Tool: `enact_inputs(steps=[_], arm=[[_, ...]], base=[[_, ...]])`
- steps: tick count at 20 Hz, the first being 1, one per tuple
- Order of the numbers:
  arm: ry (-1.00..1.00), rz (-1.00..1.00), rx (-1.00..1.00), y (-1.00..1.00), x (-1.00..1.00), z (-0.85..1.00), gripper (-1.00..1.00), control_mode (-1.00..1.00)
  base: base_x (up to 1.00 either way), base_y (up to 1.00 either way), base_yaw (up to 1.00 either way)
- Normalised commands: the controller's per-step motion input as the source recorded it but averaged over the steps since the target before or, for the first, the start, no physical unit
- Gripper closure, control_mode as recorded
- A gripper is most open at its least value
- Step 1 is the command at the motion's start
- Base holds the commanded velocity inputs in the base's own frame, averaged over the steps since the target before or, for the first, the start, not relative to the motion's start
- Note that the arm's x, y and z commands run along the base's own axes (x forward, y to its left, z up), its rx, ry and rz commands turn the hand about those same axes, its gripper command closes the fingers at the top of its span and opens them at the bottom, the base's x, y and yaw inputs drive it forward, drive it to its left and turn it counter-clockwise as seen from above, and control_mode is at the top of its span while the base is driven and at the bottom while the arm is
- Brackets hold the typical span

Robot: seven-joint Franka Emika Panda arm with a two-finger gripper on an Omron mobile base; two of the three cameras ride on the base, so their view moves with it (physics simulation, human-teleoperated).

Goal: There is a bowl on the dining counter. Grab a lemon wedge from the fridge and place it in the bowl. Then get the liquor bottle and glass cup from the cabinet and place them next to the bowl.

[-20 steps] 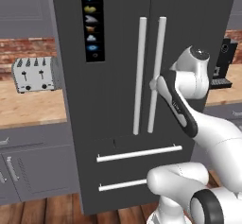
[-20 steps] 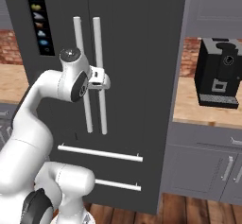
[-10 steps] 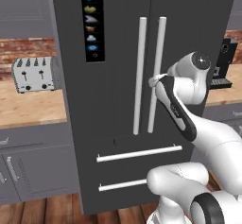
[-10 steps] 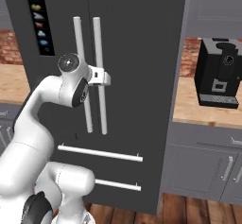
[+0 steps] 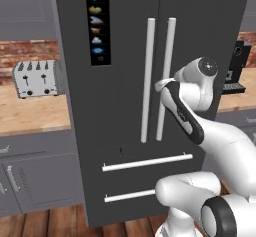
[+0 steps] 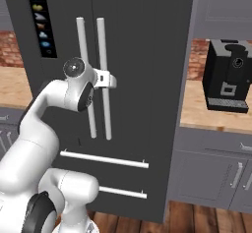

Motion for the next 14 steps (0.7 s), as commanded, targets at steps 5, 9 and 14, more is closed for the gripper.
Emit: enact_inputs(steps=[5,9,14], arm=[[0.0,0.0,0.0,0.0,0.34,0.0,-1.0,-1.0],[0.0,0.0,0.0,0.0,0.32,0.0,-1.0,-1.0],[0.0,0.0,0.0,0.0,0.39,-0.01,-1.0,-1.0]], base=[[0.0,0.0,0.0],[0.0,0.0,0.0],[0.0,0.0,0.0]])
